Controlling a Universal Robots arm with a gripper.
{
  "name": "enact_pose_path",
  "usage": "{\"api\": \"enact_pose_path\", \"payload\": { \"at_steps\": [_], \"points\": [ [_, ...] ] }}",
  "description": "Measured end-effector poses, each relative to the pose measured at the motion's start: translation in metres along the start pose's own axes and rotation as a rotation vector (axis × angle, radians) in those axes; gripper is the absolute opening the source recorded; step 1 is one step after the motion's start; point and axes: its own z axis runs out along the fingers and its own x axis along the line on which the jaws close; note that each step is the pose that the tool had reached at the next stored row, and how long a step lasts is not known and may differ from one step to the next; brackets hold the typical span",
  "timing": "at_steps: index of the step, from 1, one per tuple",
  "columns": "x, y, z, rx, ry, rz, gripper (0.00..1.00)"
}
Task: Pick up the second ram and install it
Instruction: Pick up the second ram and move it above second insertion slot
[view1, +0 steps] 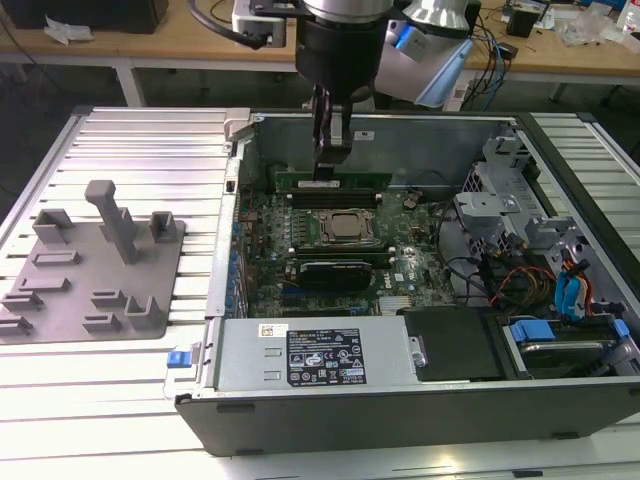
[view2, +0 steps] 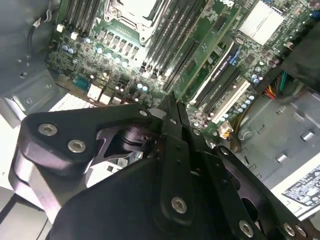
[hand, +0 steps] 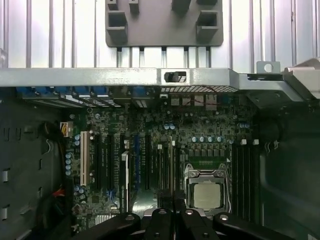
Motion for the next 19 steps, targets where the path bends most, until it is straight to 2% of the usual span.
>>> {"api": "enact_pose_path", "payload": {
  "at_steps": [2, 5, 9, 12, 19],
  "points": [
    [-0.0056, -0.0009, 0.0069, 0.0002, -0.0003, 0.007, 0.09],
    [-0.0083, -0.0059, 0.0179, 0.0002, -0.0006, 0.015, 0.09],
    [-0.0098, -0.0107, 0.0244, 0.0005, -0.001, 0.02, 0.09],
    [-0.0097, -0.0131, 0.0349, 0.0003, -0.0008, 0.02, 0.09],
    [-0.0096, -0.0196, 0.0461, 0.0003, -0.0005, 0.02, 0.09]
  ]
}}
